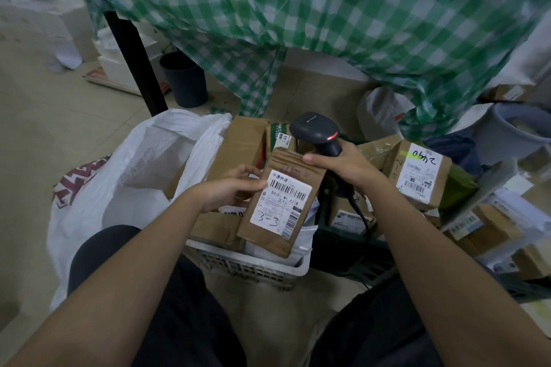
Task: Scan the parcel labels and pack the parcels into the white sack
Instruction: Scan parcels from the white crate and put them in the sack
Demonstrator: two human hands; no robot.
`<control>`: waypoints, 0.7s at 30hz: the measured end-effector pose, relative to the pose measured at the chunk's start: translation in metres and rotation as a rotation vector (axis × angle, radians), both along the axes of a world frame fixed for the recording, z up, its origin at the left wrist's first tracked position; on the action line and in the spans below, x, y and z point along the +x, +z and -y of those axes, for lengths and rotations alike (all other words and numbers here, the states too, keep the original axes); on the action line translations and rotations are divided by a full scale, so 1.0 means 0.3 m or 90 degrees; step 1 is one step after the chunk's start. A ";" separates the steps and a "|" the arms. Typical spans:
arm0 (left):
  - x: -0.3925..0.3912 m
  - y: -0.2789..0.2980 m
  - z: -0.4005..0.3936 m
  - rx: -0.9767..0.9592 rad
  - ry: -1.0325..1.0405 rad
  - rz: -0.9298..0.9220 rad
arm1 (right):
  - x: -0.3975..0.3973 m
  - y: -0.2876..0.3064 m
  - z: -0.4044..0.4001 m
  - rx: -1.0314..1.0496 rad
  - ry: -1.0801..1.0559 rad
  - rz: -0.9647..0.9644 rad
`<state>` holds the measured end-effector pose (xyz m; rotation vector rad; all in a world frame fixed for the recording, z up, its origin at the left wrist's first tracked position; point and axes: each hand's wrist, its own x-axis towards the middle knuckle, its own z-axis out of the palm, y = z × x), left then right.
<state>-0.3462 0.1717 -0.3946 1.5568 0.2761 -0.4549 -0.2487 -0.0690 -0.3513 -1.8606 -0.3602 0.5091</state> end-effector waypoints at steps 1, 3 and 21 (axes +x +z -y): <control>0.001 0.002 -0.004 -0.007 0.009 0.003 | 0.003 0.000 -0.010 0.019 -0.033 0.006; 0.000 0.005 0.001 -0.003 0.047 0.022 | 0.014 -0.015 -0.027 0.024 -0.119 0.059; 0.006 -0.031 0.031 -0.004 0.392 0.143 | -0.197 -0.137 -0.071 -0.068 -0.126 0.066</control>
